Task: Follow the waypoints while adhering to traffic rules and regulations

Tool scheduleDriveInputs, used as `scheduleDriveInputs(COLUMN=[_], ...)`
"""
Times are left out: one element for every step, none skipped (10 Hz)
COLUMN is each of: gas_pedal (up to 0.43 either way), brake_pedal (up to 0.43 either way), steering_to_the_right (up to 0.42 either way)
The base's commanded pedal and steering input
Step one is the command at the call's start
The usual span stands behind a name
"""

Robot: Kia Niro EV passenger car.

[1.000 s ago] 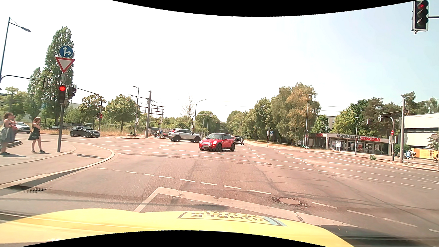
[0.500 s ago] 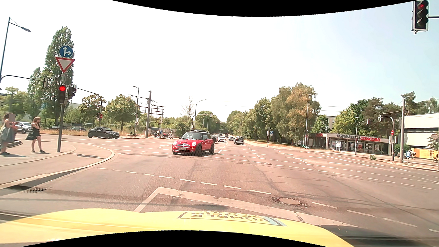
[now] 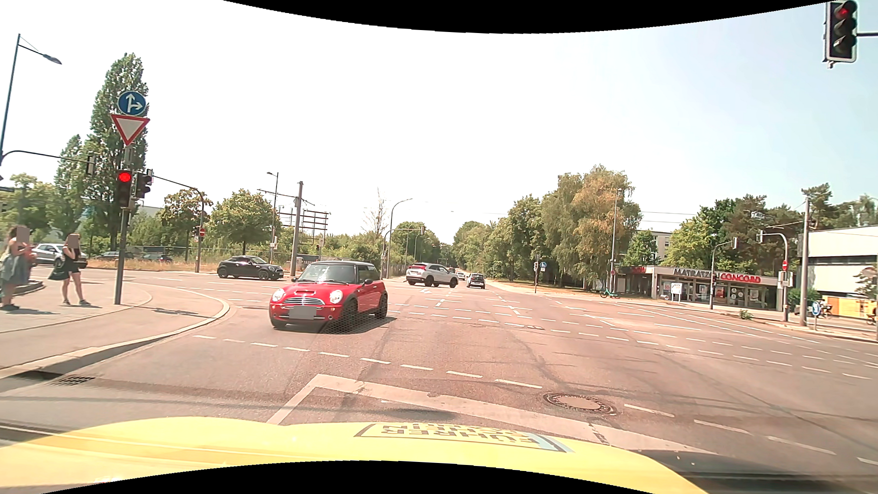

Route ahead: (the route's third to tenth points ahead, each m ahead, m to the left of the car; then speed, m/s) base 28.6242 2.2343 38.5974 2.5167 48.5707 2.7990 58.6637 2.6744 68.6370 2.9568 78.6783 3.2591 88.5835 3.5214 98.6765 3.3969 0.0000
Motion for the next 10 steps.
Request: scheduleDriveInputs(gas_pedal=[0.0, 0.0, 0.0, 0.0, 0.0, 0.0, 0.0, 0.0, 0.0, 0.0], brake_pedal=[0.189, 0.189, 0.189, 0.189, 0.189, 0.189, 0.189, 0.189, 0.189, 0.177], steering_to_the_right=[0.042, 0.042, 0.042, 0.042, 0.042, 0.042, 0.042, 0.042, 0.042, 0.043])
